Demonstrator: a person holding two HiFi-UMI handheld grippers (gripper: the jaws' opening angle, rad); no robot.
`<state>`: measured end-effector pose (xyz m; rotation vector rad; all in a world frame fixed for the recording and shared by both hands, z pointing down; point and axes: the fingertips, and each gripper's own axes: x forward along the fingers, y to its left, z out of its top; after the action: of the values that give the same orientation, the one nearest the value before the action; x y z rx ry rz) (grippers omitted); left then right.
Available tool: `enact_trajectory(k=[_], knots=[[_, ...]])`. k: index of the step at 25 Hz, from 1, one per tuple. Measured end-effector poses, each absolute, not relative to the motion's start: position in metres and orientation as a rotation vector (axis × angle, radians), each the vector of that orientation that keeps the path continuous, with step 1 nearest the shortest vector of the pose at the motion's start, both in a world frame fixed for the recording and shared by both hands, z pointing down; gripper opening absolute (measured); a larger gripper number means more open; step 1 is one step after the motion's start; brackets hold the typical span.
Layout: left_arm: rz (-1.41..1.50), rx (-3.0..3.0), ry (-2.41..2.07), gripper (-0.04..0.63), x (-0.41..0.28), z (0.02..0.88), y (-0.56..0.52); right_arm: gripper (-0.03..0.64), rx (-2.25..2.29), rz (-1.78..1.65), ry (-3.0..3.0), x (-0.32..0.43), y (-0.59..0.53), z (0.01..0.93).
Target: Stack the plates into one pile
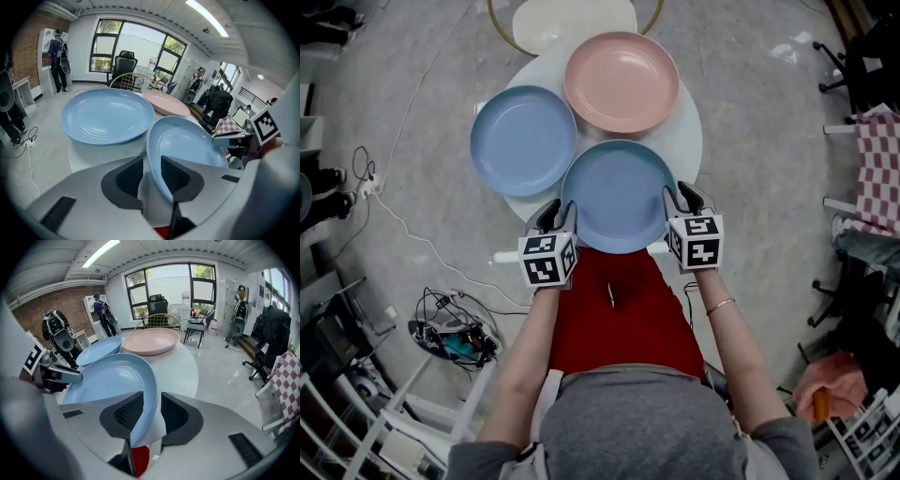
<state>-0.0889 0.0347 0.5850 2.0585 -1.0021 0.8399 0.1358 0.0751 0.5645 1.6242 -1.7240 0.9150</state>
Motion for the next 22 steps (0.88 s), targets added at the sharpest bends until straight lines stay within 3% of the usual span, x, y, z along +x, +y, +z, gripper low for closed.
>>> enact_trajectory(k=[10,22], knots=[[0.857,2.026,-0.999,0.127,-0.082,0.595,0.035,0.105,1.59,0.955,-1.684,0.138,0.079,0.58],[0.903,1.989,-1.063,0.063,-0.087,0.597,0.035,0.061,1.589,0.972,-1.682,0.138,0.084,0.579]])
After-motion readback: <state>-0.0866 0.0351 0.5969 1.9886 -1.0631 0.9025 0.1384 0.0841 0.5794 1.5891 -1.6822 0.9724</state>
